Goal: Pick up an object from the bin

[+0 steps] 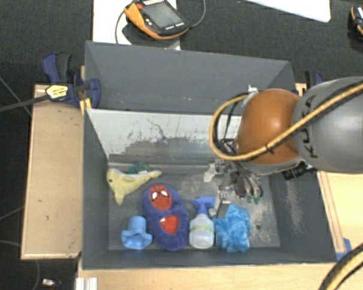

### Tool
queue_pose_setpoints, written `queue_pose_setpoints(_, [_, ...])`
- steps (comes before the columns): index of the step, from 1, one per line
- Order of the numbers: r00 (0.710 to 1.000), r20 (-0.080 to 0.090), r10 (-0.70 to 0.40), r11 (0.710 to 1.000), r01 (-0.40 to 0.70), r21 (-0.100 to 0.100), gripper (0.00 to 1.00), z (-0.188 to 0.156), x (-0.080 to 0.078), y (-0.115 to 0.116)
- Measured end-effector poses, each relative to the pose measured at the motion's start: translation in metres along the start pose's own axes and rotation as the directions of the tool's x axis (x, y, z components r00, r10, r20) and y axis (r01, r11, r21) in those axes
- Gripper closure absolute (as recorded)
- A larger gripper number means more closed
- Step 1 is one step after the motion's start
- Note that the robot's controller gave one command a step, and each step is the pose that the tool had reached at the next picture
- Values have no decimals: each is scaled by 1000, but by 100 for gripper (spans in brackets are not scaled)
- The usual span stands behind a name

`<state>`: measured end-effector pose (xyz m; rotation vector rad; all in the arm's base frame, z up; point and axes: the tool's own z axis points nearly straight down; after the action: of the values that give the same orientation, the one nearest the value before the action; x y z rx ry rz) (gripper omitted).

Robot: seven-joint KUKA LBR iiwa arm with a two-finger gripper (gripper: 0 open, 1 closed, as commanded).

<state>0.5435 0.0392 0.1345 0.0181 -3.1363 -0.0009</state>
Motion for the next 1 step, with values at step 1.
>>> queue_pose_setpoints(1, [1000,7,1,1000,-1,0,0,-4,-2,0])
